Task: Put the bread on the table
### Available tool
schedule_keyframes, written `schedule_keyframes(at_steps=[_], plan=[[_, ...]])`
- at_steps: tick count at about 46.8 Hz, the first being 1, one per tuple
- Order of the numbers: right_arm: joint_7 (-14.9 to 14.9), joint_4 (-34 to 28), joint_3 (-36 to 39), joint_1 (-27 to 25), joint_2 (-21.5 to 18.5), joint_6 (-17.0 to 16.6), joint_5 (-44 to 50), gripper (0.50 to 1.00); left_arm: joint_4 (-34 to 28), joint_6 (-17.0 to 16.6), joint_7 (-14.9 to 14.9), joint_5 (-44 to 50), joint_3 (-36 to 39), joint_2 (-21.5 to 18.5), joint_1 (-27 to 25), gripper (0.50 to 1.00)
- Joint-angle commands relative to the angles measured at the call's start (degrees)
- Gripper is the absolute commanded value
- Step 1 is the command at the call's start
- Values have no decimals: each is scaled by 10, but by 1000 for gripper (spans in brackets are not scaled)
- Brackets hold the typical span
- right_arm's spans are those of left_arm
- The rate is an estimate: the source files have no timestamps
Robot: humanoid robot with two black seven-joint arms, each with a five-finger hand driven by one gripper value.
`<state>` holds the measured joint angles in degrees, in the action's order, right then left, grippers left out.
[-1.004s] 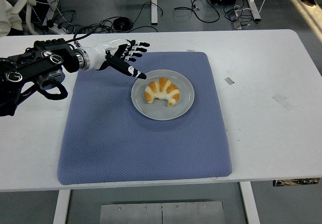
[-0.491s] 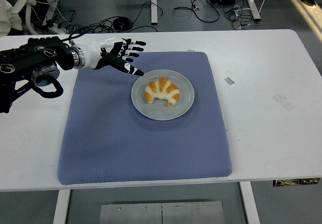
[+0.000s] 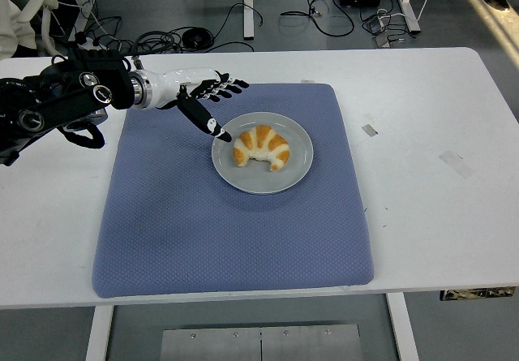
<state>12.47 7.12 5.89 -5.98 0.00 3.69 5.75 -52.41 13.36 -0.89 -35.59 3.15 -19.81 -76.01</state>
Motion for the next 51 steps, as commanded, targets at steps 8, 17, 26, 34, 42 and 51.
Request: schedule_keyframes(at_steps=[8,17,26,34,42,51], plan=[[0,0,0,0,0,0,0,1000,0,-6,0,0,-18,30,8,972],[0,0,0,0,0,0,1,1000,2,-11,3,-7,-9,51,9,972],[0,0,0,0,0,0,0,1000,2,-11,7,-43,3,55,8,972],[0,0,0,0,0,0,1,1000,6,-12,16,-50,3,56,11,968],[0,0,0,0,0,0,0,1000,13,-14,17,-51,3,56,20,955],[0,0,0,0,0,0,1,1000,13,-42,16,-51,3,64,33,940]])
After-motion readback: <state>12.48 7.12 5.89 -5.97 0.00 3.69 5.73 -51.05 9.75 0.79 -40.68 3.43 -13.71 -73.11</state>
